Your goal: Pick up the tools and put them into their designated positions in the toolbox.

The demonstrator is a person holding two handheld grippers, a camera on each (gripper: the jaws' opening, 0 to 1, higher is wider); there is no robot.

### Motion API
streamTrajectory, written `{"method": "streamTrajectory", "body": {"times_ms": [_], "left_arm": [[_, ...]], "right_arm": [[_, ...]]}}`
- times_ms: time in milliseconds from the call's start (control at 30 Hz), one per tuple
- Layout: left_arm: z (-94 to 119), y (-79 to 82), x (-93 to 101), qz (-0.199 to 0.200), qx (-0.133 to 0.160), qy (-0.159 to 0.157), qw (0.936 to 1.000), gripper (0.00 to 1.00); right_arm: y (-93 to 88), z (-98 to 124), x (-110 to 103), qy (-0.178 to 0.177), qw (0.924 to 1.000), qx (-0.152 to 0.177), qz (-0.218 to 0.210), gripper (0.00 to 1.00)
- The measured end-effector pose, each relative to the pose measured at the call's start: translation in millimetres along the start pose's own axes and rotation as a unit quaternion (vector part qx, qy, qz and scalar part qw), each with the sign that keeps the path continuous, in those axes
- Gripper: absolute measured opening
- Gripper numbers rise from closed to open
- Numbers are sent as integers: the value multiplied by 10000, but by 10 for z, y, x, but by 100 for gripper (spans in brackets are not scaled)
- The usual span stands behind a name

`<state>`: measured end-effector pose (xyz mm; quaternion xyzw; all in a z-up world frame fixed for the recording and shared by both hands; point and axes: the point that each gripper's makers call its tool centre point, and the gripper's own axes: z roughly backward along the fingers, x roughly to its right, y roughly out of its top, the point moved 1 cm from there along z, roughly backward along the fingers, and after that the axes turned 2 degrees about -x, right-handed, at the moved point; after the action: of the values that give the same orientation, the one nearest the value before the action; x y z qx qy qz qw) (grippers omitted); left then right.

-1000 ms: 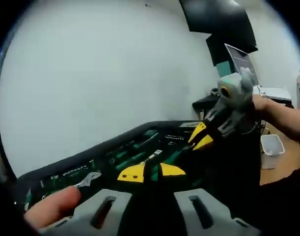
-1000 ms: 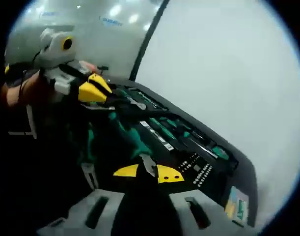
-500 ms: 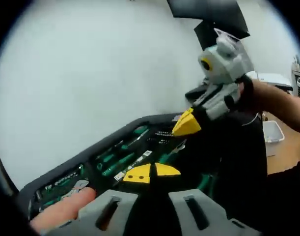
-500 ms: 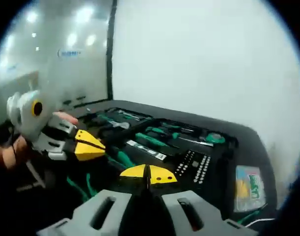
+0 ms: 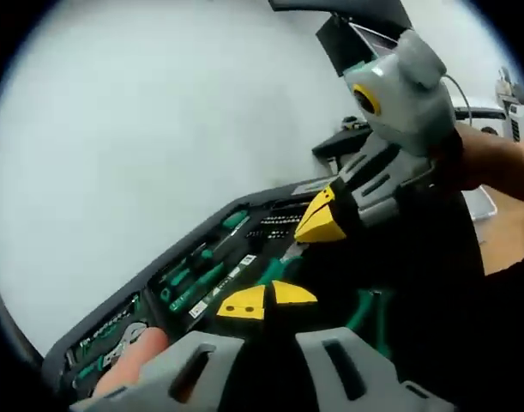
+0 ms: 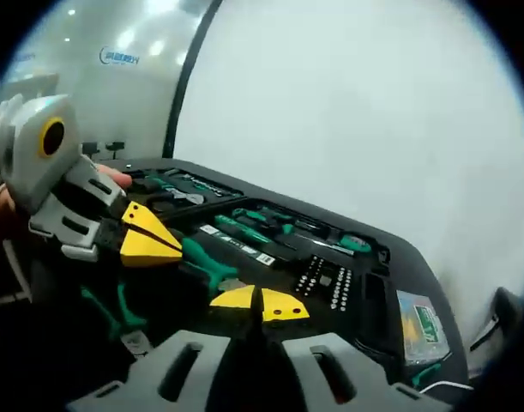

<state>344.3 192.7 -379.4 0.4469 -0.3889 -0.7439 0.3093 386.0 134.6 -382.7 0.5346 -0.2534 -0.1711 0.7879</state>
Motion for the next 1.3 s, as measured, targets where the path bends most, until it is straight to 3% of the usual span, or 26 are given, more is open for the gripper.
{"method": "streamTrajectory", "body": {"times_ms": [433,600,733,867,900,933,967,1000,1067,1167,1200,1233,1300], "left_arm": [[18,3,90,-54,-181,-254,9995,0],[-5,5,123,-430,-361,-277,9980,0],[-12,-9,116,-477,-307,-284,9980,0],[-31,-8,110,-643,-495,-418,9958,0],[-25,-24,115,-543,-694,-475,9950,0],[-31,2,127,-690,-758,-464,9937,0],[-37,2,148,-1109,-836,-478,9892,0],[-53,-12,163,-1138,-869,-495,9885,0],[-49,-11,138,-912,-857,-564,9905,0],[-57,-24,127,-808,-881,-632,9908,0],[-59,-10,128,-634,-777,-567,9933,0],[-54,-4,120,-474,-704,-466,9953,0],[-47,33,106,-760,-312,-475,9955,0]], "right_arm": [[-3,-58,6,55,9996,-14,270,0],[15,-55,-32,-333,9959,83,839,0],[12,-43,-21,-251,9975,59,656,0],[0,-32,-61,-162,9963,51,839,0],[6,-23,-70,-215,9938,-26,1094,0],[6,-28,-79,-214,9945,-58,1025,0],[-60,-46,-93,-223,9949,-296,941,0],[-43,-57,-109,-241,9944,-214,1007,0],[-81,-55,-96,-86,9973,-290,673,0],[-60,-50,-113,-17,9965,-325,770,0],[-8,-68,-173,183,9962,-98,840,0],[-25,-44,-147,77,9969,-180,757,0],[-49,-12,-150,154,9986,-370,354,0]]}}
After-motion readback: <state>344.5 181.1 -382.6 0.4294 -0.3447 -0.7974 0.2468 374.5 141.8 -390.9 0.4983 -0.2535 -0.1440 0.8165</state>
